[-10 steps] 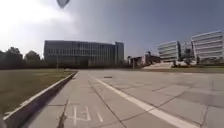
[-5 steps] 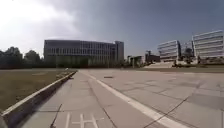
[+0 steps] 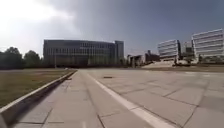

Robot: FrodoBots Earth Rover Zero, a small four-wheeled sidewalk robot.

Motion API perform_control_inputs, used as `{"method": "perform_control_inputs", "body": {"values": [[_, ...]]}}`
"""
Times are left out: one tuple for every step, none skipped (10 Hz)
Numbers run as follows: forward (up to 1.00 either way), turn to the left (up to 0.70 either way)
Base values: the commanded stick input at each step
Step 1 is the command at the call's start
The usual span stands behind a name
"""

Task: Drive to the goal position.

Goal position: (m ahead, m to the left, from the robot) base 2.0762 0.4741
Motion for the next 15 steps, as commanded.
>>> {"method": "perform_control_inputs", "body": {"values": [[0.70,0.00],[0.70,0.00],[0.70,0.00],[0.70,0.00],[0.70,0.00],[0.70,0.00],[0.70,0.00],[0.70,0.00],[0.70,0.00],[0.70,0.00],[0.70,0.00],[0.70,0.00],[0.70,0.00],[0.70,0.00],[0.70,0.00]]}}
